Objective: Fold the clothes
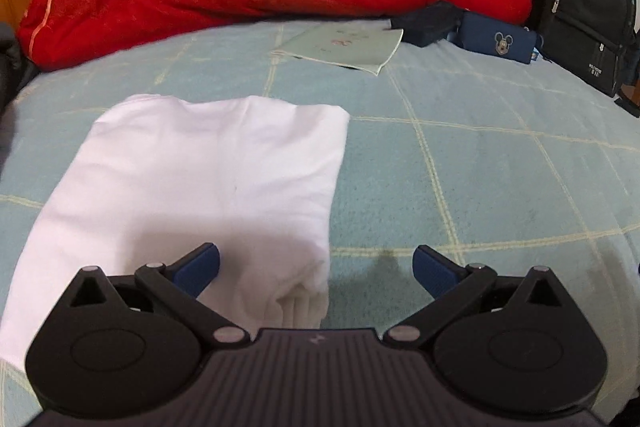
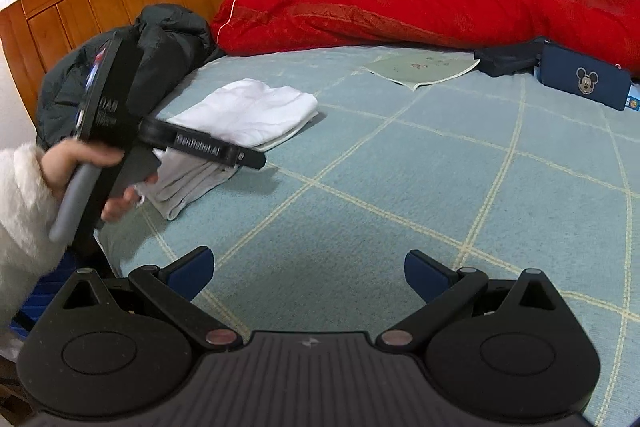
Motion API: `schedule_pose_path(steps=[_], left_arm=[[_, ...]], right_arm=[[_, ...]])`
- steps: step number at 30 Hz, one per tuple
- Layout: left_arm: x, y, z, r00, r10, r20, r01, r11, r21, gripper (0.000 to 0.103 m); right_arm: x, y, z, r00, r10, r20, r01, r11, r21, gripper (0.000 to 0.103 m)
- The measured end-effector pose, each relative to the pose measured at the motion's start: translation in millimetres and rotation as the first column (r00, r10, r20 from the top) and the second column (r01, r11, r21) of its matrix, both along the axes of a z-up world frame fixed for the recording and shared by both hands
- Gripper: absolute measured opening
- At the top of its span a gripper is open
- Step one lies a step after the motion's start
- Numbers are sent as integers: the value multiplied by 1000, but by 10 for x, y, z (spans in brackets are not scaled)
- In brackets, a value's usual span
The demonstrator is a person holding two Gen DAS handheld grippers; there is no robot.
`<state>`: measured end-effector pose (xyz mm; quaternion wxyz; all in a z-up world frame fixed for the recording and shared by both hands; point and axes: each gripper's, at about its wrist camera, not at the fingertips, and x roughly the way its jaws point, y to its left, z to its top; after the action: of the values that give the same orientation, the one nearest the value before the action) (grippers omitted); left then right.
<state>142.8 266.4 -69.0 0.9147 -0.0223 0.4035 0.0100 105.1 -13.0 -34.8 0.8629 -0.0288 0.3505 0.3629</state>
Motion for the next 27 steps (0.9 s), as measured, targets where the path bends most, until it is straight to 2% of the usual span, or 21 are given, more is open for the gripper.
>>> schedule_pose_path(steps=[1,6,7,12,17,20,23,27], left_arm=[[-39,-11,9,1000,-1,-13,1,1000,-14,102],[-264,-29,6,1000,13,26,-11,998,-64,102],[-283,-22,-40,1000,27,7,-27,997,-74,102],[-532,-135,-5,997,68,22,-68,997,-21,102],[-924,-260,170,987,126,98,-126,992,-8,102],[-1119,-295,250,979,176,99,-176,984,-12,102],[-1309,-333,327,973,211,94,-213,977,20,102],[-1576,-368,426,950,287,123,-295,954,50,102]], right_arm=[[5,-7,0,1000,-2,-1,2,1000,3,103],[26,-6,-15,1000,-1,-14,1,1000,15,103],[21,2,-19,1000,4,-16,-3,1000,15,103],[-21,5,-4,1000,13,-8,-13,1000,8,103],[-33,8,-4,999,14,-36,-13,1000,26,103],[-62,55,-14,998,36,-56,-34,999,30,103],[-98,117,-22,995,63,-74,-61,998,33,103],[-147,297,5,991,98,-87,-98,995,10,103]])
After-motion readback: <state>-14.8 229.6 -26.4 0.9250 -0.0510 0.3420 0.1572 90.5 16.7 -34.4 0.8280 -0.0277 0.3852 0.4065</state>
